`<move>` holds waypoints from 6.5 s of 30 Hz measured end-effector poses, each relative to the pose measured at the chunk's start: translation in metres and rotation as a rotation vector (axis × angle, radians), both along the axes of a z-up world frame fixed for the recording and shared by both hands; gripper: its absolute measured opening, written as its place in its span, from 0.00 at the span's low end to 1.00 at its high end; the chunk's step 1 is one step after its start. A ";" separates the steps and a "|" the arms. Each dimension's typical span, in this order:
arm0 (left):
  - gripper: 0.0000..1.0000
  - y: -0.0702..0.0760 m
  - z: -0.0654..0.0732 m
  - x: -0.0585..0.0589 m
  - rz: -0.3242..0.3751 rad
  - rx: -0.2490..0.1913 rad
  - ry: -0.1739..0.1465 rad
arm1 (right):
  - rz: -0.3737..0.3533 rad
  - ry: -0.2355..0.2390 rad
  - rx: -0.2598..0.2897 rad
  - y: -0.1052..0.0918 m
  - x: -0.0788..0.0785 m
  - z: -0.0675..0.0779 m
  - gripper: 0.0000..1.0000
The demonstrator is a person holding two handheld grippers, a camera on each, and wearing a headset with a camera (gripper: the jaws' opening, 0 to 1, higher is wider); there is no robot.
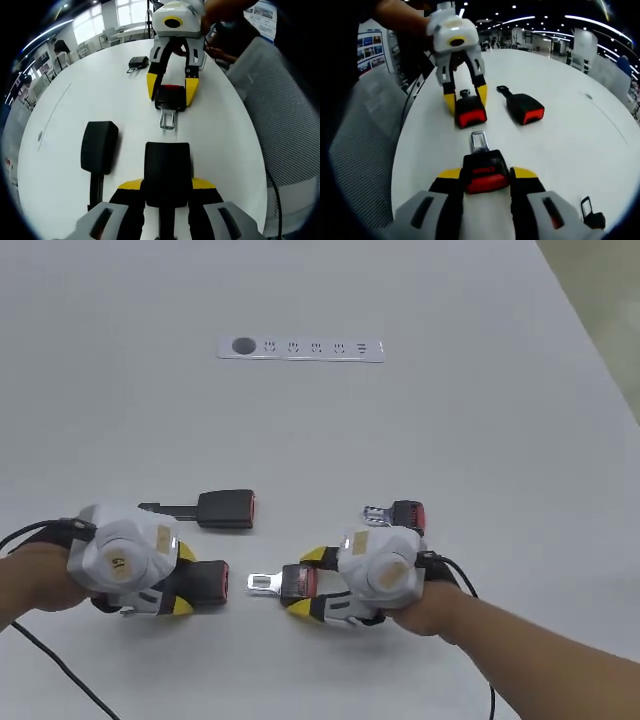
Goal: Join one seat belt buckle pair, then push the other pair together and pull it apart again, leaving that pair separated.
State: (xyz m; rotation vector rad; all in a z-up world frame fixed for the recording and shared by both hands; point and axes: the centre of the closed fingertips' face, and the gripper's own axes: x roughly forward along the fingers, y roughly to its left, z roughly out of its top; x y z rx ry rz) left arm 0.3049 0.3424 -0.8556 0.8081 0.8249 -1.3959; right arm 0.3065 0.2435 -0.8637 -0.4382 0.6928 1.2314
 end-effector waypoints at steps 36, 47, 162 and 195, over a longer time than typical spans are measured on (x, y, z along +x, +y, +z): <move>0.34 0.002 -0.006 0.002 -0.007 0.002 0.005 | 0.002 0.002 0.012 0.018 -0.002 0.003 0.36; 0.34 0.002 -0.004 0.001 -0.008 0.002 0.008 | 0.043 -0.018 0.003 0.032 -0.004 0.003 0.36; 0.34 0.004 -0.002 0.003 0.018 -0.193 0.008 | -0.010 -0.026 0.136 0.052 0.000 0.005 0.34; 0.72 -0.019 0.059 0.035 0.150 -0.197 -0.156 | -0.185 -0.106 0.111 -0.042 0.024 0.050 0.83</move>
